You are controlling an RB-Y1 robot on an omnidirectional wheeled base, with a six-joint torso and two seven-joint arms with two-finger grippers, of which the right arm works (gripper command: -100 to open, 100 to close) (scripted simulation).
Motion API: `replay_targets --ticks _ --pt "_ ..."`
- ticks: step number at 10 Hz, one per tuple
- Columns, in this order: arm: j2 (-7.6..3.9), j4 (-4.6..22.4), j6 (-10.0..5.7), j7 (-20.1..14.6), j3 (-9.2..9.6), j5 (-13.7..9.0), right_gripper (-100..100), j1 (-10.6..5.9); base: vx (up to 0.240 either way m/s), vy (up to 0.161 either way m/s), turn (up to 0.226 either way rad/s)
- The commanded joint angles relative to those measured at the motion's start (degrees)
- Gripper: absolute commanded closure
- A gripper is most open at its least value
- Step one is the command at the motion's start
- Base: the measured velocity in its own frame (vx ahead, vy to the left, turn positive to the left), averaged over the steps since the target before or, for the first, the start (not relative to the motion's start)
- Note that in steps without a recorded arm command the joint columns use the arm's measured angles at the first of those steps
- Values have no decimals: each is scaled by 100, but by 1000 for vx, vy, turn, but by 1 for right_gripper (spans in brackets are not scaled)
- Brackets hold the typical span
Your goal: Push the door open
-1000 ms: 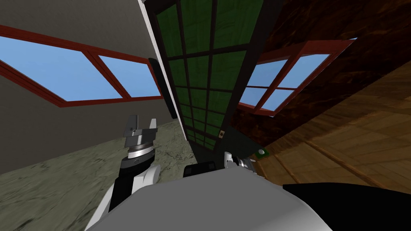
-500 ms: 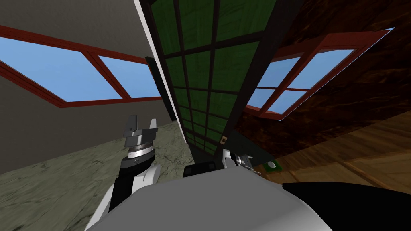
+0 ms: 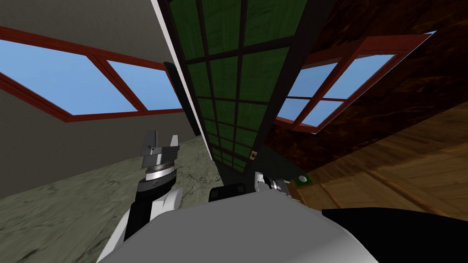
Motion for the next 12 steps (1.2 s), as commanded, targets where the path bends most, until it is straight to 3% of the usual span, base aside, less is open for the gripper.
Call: replay_targets --ticks 1,3,4,7,9,12 --pt "-37 -50 32 40 -6 3 -100 114 -199 13 -54" --pt "-172 -8 50 43 -21 4 -100 221 -200 5 -51" --pt "-172 -8 50 43 -21 4 -100 221 -135 -16 -20" --pt "-528 34 126 53 -42 14 -100 357 -152 -55 -61" --pt "-672 17 191 61 -44 24 -100 351 -56 -139 -29" --pt "-699 -28 265 71 -37 37 -100 279 86 -138 -8"
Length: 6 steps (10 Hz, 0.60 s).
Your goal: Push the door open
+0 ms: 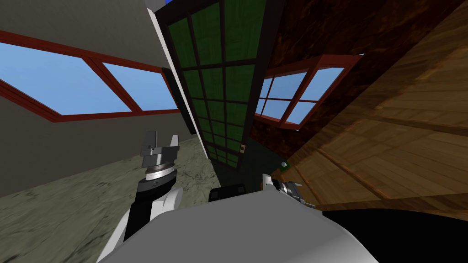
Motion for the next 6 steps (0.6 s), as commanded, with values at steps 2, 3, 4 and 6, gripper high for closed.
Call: replay_targets --ticks 2,3,4,6 --pt "42 -178 114 63 21 22 -100 -52 121 -145 17" --pt "98 -203 141 67 28 28 -100 -102 151 -138 23" --pt "152 -222 161 69 34 32 -100 -143 191 -107 27" --pt "235 -245 183 72 42 37 -100 -196 167 -74 19"
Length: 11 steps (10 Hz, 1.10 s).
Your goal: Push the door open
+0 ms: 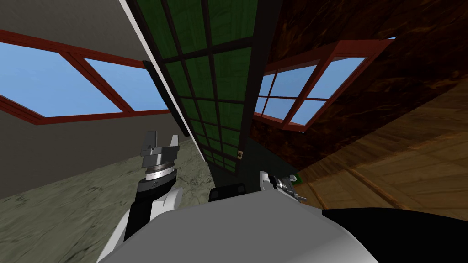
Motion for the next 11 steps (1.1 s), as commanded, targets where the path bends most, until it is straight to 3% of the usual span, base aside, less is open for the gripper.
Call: replay_targets --ticks 1,2,3,4,5,6,11 --pt "128 -158 57 76 16 10 -100 -3 57 -38 -41" --pt "215 -175 72 78 26 14 -100 -51 107 -18 42" --pt "215 109 72 78 26 14 -100 -51 102 -30 85" --pt "215 -143 72 78 26 14 -100 -51 41 -22 4" --pt "205 -56 67 61 23 12 -100 -44 13 -6 -2" --pt "205 -56 67 61 23 12 100 -44 0 0 0" --pt "205 -56 67 61 23 12 100 -44 -3 1 0"
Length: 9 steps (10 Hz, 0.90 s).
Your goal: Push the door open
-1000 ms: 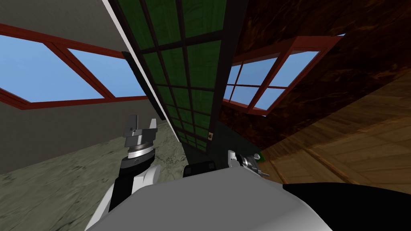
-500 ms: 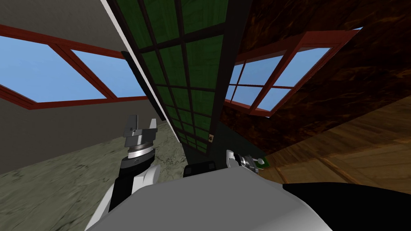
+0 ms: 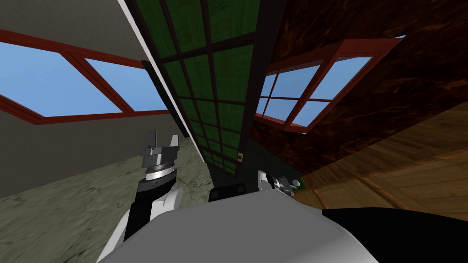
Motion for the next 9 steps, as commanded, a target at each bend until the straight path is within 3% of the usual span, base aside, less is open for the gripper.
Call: replay_targets --ticks 1,3,5,6,9 --pt "-158 17 -46 -9 -46 -40 -100 79 -88 -42 -55" --pt "-262 32 -92 -18 -87 -77 -100 147 -170 -85 -55" --pt "-262 32 -92 -18 -87 -77 -100 147 -52 -46 23" --pt "-369 54 -169 -32 -148 -136 -100 238 -83 -78 -23" --pt "-431 77 -275 -49 -218 -209 -100 326 -113 -79 -40"
